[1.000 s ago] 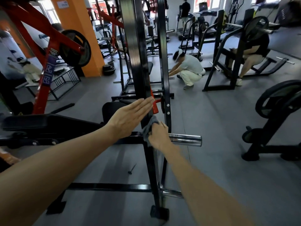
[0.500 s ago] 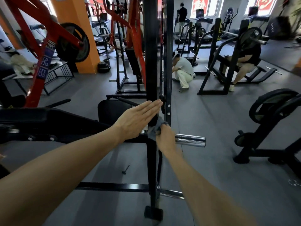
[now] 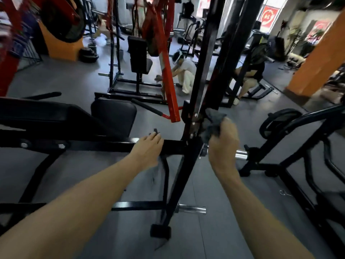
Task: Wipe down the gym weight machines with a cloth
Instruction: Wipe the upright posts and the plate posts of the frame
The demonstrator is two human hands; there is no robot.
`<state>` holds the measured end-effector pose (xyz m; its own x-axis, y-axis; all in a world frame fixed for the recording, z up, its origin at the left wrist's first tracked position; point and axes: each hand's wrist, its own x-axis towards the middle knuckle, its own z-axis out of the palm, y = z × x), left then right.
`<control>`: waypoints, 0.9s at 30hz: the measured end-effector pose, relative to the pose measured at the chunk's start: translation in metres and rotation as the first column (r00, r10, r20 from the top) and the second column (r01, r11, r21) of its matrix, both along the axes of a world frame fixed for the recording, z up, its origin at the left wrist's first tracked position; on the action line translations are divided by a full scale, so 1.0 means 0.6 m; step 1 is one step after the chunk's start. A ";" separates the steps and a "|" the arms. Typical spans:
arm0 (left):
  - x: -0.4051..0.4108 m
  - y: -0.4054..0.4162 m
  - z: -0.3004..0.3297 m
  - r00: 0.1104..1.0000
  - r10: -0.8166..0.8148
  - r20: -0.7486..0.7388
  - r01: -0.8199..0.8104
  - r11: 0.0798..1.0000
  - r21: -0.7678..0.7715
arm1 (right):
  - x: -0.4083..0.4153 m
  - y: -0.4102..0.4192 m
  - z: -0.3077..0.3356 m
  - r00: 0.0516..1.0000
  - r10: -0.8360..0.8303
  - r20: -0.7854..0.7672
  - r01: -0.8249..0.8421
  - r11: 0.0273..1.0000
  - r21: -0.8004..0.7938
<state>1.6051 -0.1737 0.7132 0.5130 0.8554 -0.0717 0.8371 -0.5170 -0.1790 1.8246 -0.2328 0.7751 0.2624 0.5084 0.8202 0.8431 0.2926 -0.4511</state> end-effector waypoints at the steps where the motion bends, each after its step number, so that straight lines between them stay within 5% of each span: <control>1: 0.000 -0.001 -0.008 0.998 0.023 0.051 -0.021 0.999 -0.027 | -0.009 0.012 -0.002 0.954 -0.063 0.294 0.048 0.997 0.057; 3: 0.004 -0.006 -0.020 0.995 0.056 0.087 -0.047 0.994 -0.102 | -0.008 0.043 -0.020 0.712 -0.088 0.697 0.116 0.993 0.006; 5: 0.003 -0.014 -0.034 0.988 0.112 0.105 -0.088 0.974 -0.209 | 0.001 0.054 -0.043 0.475 0.052 0.878 0.259 0.946 -0.196; 8: -0.005 -0.015 -0.054 0.993 0.103 0.060 -0.090 0.978 -0.188 | 0.017 0.043 -0.067 0.106 0.285 0.953 0.493 0.817 -0.299; 13: -0.003 -0.014 -0.049 0.979 0.134 0.157 -0.096 0.969 -0.228 | 0.003 0.052 -0.111 -0.224 0.380 0.897 0.580 0.792 -0.191; 14: -0.002 -0.013 -0.048 0.976 0.137 0.167 -0.097 0.968 -0.231 | -0.003 0.064 -0.117 -0.257 0.388 0.885 0.597 0.784 -0.170; 22: -0.011 -0.020 -0.047 0.980 0.116 0.163 -0.083 0.977 -0.197 | -0.026 0.081 -0.113 -0.041 0.425 0.904 0.609 0.728 -0.314; 25: -0.012 -0.022 -0.039 0.980 0.115 0.161 -0.079 0.973 -0.216 | -0.009 0.057 -0.118 -0.069 0.425 0.903 0.574 0.757 -0.312; 27: -0.013 -0.023 -0.035 0.981 0.108 0.161 -0.073 0.976 -0.206 | -0.012 0.064 -0.121 0.033 0.437 0.899 0.585 0.721 -0.372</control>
